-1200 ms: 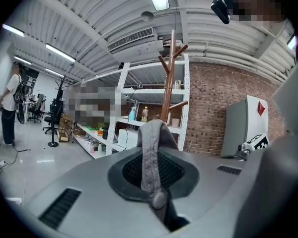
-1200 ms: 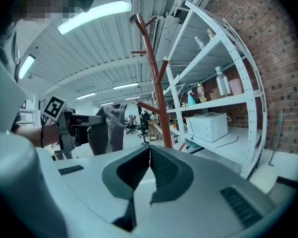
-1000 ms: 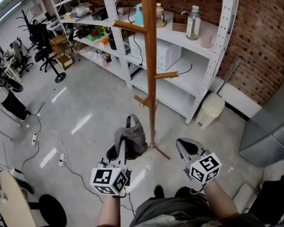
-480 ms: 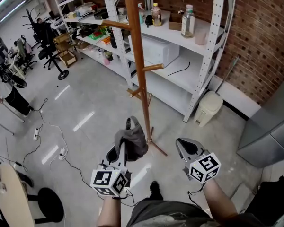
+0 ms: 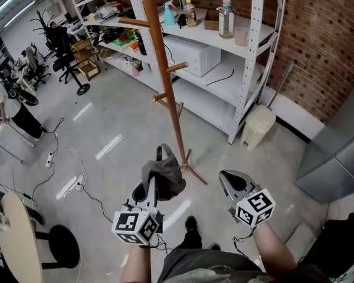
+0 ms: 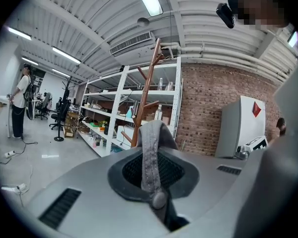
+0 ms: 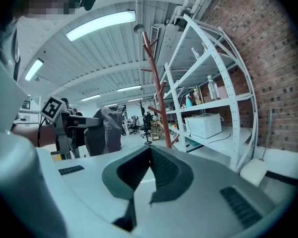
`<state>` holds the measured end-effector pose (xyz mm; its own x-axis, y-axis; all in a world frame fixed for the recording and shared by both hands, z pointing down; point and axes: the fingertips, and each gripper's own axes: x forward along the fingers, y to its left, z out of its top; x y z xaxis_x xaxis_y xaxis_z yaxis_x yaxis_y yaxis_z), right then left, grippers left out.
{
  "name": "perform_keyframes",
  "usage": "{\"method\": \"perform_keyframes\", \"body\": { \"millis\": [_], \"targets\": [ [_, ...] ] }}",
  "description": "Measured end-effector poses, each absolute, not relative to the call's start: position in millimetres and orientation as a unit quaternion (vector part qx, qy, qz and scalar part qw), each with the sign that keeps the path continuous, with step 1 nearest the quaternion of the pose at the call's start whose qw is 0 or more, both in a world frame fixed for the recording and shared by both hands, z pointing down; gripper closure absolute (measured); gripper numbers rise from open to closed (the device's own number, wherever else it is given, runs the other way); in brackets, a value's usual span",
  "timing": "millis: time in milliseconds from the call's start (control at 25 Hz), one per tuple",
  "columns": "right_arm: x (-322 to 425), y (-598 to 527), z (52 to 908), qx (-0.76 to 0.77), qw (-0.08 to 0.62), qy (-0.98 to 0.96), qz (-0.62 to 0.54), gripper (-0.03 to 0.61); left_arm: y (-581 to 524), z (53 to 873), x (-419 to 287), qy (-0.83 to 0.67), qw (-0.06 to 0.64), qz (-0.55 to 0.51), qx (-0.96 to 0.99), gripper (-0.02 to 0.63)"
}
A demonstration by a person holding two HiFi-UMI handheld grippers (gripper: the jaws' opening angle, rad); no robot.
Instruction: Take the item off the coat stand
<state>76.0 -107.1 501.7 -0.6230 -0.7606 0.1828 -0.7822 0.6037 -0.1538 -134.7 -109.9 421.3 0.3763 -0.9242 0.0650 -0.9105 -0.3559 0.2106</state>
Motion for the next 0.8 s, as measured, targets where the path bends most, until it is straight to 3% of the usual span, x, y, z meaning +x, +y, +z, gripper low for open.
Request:
{"method": "perform_keyframes", "body": {
  "millis": [800],
  "targets": [
    [63,-75,496,0.416,0.059,-0.903,0.092,0.571,-77,414,-144,-0.559,0.098,-0.038,0.822,0.597]
  ]
}}
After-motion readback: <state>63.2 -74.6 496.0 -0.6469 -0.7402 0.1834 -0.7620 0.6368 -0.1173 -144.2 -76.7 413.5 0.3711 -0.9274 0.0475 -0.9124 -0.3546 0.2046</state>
